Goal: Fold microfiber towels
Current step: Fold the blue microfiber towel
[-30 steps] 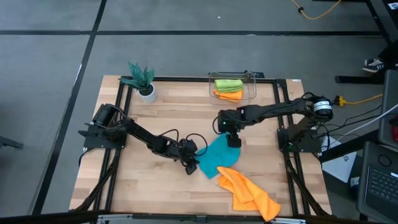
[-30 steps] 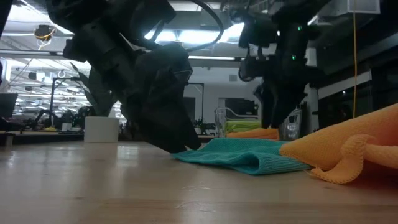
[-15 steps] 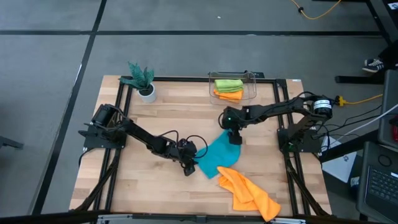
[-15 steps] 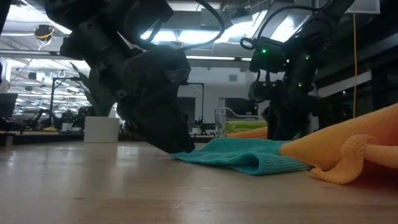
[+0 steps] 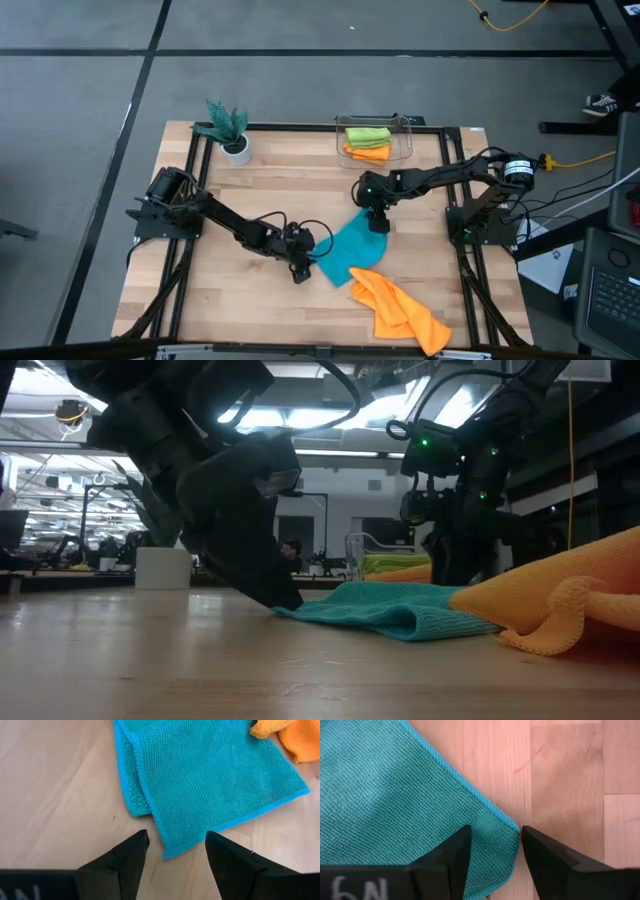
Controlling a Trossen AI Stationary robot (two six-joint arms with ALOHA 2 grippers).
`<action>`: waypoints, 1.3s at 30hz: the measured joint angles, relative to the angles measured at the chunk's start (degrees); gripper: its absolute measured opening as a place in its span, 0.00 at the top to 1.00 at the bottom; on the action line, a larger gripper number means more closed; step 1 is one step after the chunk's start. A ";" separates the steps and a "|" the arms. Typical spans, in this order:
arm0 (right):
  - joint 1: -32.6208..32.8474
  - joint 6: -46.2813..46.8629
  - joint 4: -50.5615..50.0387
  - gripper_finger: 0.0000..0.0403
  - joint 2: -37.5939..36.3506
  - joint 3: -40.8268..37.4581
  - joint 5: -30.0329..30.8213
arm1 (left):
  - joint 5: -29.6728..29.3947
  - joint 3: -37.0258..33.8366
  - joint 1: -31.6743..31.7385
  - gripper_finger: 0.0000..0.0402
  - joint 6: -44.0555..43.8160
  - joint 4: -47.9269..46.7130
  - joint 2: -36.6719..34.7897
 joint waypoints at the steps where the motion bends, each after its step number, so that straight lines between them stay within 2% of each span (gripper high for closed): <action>1: 0.00 0.01 -0.01 0.58 0.00 0.00 0.00 | -0.33 0.00 -0.04 0.49 0.12 -0.08 0.02; 4: 0.02 0.07 -0.04 0.61 0.00 0.00 -0.02 | -1.32 -0.01 -0.04 0.50 0.25 -0.26 0.04; 7: 0.02 0.14 -0.05 0.63 0.00 0.00 -0.02 | -2.41 -0.09 -0.04 0.55 1.61 -0.45 0.09; 20: 0.02 2.32 -0.07 0.71 0.00 -0.02 0.18 | -3.61 -0.27 0.09 0.98 6.15 1.23 0.15; 23: 0.09 3.10 -0.08 0.77 0.00 -0.02 0.26 | -3.07 -0.28 0.07 0.99 6.47 1.44 -0.60; 29: 0.75 4.79 -2.83 0.97 -0.05 2.27 0.28 | -0.20 -0.38 -0.47 1.00 8.21 -1.58 -4.85; 32: 1.99 5.99 -6.31 0.97 -0.78 4.92 0.76 | -0.96 -0.05 -0.70 1.00 9.27 -4.05 -8.77; 39: 7.45 6.27 -11.73 0.98 -4.15 13.34 1.99 | -5.51 -0.11 -1.72 1.00 9.38 -16.49 -20.18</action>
